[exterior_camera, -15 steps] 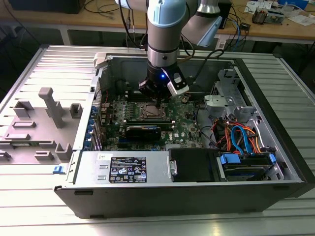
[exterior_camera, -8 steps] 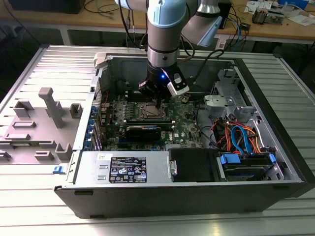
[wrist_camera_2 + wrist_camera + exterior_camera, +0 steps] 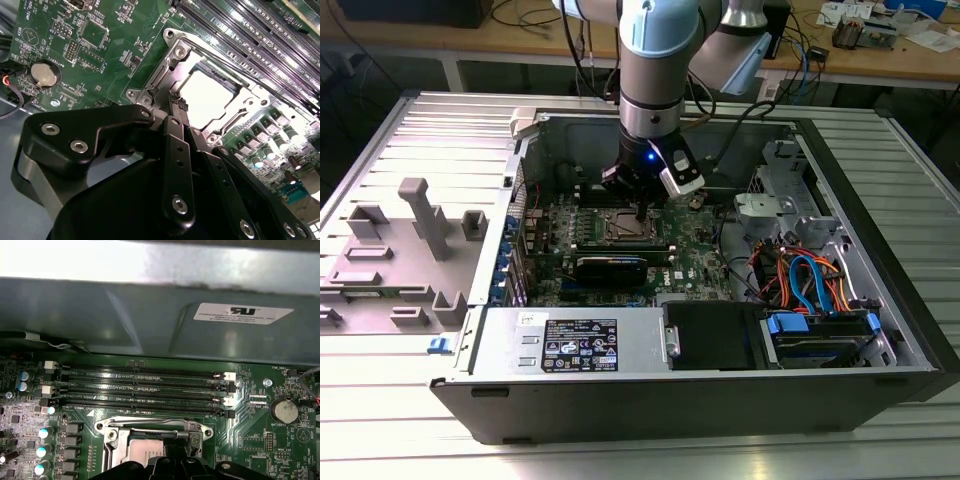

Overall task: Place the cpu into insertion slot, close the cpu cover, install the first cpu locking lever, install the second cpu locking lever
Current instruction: 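Install the second cpu locking lever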

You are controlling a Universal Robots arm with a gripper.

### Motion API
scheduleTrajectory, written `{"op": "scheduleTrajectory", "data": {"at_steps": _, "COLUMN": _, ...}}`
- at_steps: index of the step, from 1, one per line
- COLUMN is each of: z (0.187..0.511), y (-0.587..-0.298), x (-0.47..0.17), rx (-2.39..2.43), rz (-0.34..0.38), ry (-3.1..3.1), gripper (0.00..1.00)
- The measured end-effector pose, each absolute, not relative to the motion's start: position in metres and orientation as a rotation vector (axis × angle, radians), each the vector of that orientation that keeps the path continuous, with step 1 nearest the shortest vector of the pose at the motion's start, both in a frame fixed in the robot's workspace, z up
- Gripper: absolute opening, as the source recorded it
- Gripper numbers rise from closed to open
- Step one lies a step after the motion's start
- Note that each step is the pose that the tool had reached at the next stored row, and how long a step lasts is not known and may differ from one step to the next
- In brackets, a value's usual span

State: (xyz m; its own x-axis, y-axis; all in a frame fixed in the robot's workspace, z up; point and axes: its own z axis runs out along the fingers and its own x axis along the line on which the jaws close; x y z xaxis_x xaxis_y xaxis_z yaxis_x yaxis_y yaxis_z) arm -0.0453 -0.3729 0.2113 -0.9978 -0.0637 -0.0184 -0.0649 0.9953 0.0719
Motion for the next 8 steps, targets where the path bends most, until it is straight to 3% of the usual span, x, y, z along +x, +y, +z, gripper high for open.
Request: {"op": "scheduleTrajectory", "data": {"at_steps": 8, "z": 0.2113, "y": -0.3746, "x": -0.0453, "rx": -0.101, "rz": 0.113, "ry": 3.122, "gripper": 0.11}}
